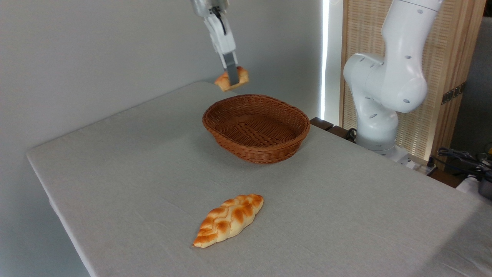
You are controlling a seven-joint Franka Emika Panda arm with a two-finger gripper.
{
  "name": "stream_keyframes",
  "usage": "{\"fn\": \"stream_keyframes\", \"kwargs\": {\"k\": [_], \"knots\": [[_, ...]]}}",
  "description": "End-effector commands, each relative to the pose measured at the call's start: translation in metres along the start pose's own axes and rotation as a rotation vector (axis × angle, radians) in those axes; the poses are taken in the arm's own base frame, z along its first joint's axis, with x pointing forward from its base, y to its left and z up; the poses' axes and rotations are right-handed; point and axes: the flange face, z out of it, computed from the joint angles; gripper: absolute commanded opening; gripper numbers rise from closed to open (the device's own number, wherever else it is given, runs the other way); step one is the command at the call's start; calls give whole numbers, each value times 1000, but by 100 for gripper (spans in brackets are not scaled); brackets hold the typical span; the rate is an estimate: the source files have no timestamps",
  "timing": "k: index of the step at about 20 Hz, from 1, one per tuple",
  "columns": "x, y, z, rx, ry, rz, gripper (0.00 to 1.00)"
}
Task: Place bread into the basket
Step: 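Lower the held bun into the wicker basket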
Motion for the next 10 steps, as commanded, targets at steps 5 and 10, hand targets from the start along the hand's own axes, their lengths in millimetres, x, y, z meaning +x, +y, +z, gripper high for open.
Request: {"fn": "stream_keyframes", "kwargs": {"k": [5,10], "knots": [[-11,-22,60,34,47,-32,32],[-1,-17,71,64,78,2,48]]}}
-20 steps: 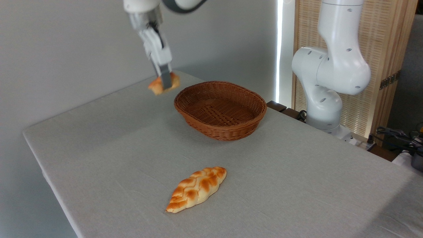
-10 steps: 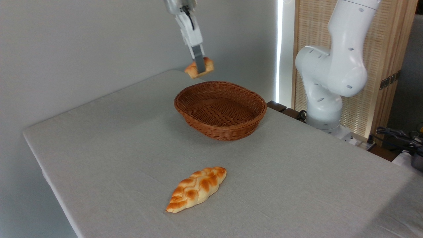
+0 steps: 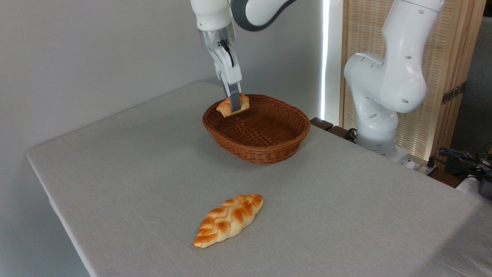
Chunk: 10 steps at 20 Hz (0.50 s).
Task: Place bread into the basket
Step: 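Lower the held bun into the wicker basket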
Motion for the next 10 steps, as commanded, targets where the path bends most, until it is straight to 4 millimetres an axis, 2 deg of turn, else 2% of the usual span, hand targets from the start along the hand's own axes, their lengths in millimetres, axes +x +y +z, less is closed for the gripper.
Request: {"fn": "stream_keyframes", "kwargs": {"k": [1,3,6,10], "knots": [[5,10,0,11,29,37,48],[6,10,1,8,29,38,49],[6,10,10,-4,13,39,72],[8,5,20,-1,17,36,83]]}}
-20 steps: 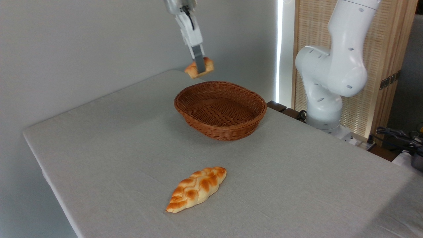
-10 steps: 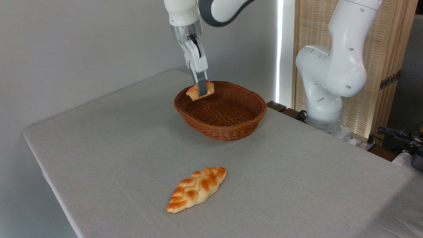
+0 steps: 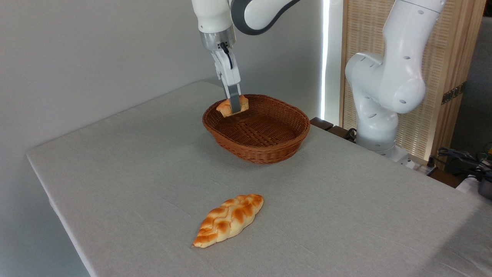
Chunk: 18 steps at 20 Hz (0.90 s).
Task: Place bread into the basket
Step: 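Lower the held bun into the wicker basket, then open the gripper to release the bun and raise it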
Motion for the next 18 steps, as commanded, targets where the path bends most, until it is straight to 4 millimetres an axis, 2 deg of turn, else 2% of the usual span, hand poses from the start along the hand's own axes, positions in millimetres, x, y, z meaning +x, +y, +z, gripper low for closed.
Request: {"fn": "stream_keyframes", "kwargs": {"k": [1,4,5,6,18], "knots": [[5,-5,16,-2,20,10,87],[7,-5,20,-9,13,12,91],[7,-5,20,-9,13,12,98],[7,-5,19,-8,15,13,100],[8,-6,17,-11,13,14,100]]}}
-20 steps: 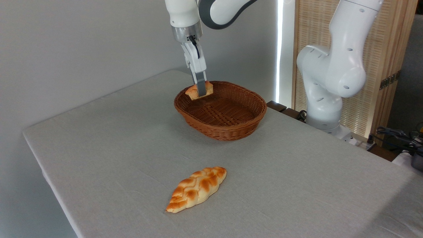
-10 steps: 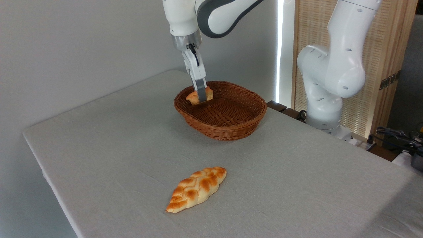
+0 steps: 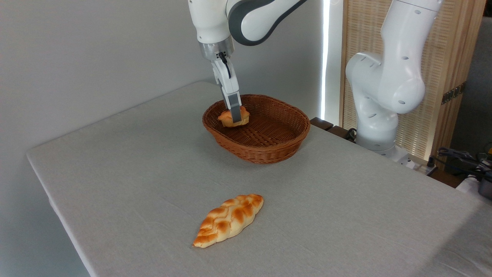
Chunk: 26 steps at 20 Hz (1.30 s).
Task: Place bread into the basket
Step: 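Open the gripper to release the bun and raise it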
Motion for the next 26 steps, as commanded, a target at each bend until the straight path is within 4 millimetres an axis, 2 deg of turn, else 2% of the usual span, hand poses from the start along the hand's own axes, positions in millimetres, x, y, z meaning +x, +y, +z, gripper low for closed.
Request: {"fn": "stream_keyframes", "kwargs": {"k": [1,3,8,9,12,13,16,17,18,19,20,21,22,24,25,26], "knots": [[1,-1,-5,-1,17,10,100],[1,-1,-7,-1,19,8,100],[9,0,-53,-7,34,16,100],[6,-5,-56,-15,26,11,100],[0,-14,-85,11,3,14,100],[-3,-21,-101,19,5,5,100],[-4,-39,-129,29,48,-27,100],[-7,-51,-145,45,75,-49,100],[-12,-62,-151,48,84,-68,100],[-25,-86,-165,61,103,-107,100],[-30,-98,-171,66,114,-127,100],[-34,-123,-181,69,122,-160,100],[-35,-135,-186,69,124,-174,100],[-40,-180,-207,99,129,-215,100],[-41,-189,-210,106,133,-225,100],[-48,-209,-214,113,137,-252,100]]}}
